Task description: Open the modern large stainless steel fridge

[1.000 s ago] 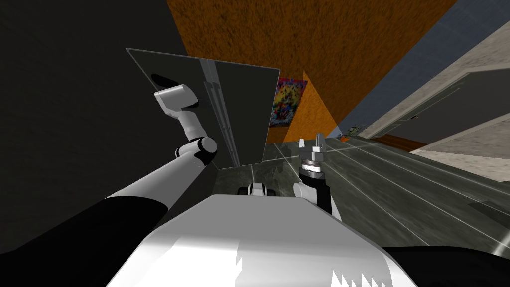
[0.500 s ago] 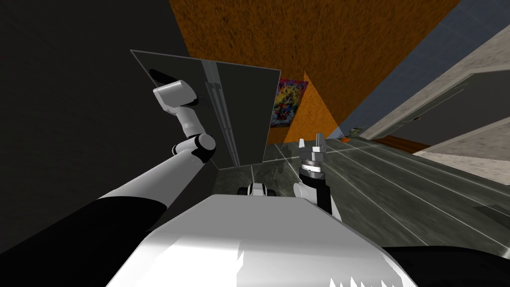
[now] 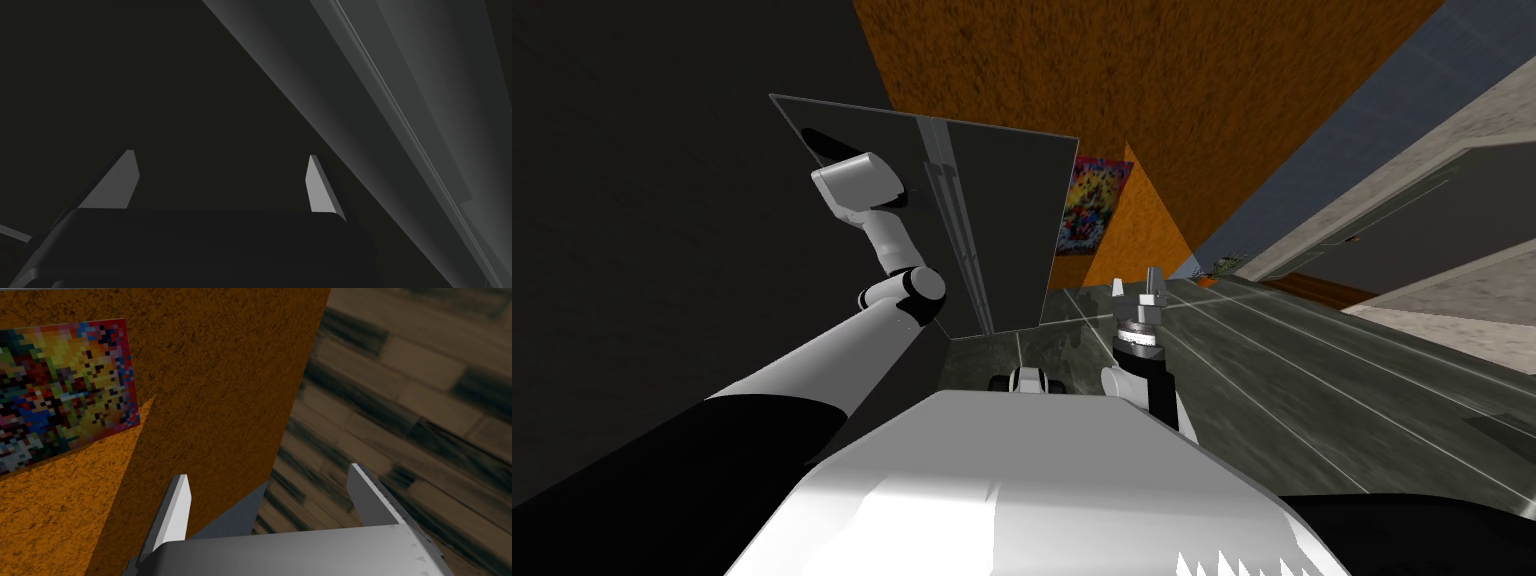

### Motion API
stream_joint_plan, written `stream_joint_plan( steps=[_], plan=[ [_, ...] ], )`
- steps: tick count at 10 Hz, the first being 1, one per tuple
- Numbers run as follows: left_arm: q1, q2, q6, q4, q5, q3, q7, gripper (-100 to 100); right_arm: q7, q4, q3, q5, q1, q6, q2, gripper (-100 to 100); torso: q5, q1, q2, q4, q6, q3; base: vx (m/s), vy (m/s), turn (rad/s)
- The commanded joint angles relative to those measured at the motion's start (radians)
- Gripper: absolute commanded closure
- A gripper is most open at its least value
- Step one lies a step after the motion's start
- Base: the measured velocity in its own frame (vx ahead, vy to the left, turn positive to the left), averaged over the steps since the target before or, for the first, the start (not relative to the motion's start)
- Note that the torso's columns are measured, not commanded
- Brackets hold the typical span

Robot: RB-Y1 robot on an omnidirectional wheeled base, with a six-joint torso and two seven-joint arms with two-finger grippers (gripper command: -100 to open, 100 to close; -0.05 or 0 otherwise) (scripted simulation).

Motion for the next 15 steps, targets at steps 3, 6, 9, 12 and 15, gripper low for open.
stream_joint_plan(
  steps=[3,6,9,12,15],
  plan=[
    [-0.06,0.0,-0.005,0.027,0.018,-0.004,0.019,-100,0.0,0.0,0.0,0.0,0.0,0.0,0.0,0,-0.001,-0.001,0.001,0.001,0.0,0.001,0.007,-0.005,-0.002],
    [-0.053,0.023,0.011,0.049,0.006,0.008,0.018,-100,0.0,0.0,0.0,0.0,0.0,0.0,0.0,0,-0.001,-0.002,0.001,0.0,-0.001,0.001,0.001,0.016,0.046],
    [-0.016,0.031,-0.012,0.065,0.017,0.039,0.031,-100,0.0,0.0,0.0,0.0,0.0,0.0,0.0,0,0.023,0.038,0.003,-0.007,-0.025,0.005,0.033,0.142,0.057],
    [-0.037,0.028,0.008,0.048,0.006,0.02,0.023,100,0.0,0.0,0.0,0.0,0.0,0.0,0.0,0,0.022,0.029,0.013,-0.005,-0.03,0.012,-0.02,-0.099,-0.043],
    [-0.092,0.028,0.049,0.021,0.005,0.013,0.016,-100,0.0,0.0,0.0,0.0,0.0,0.0,0.0,0,0.016,0.024,0.013,-0.001,-0.022,0.011,0.015,-0.037,-0.059]
  ],
)
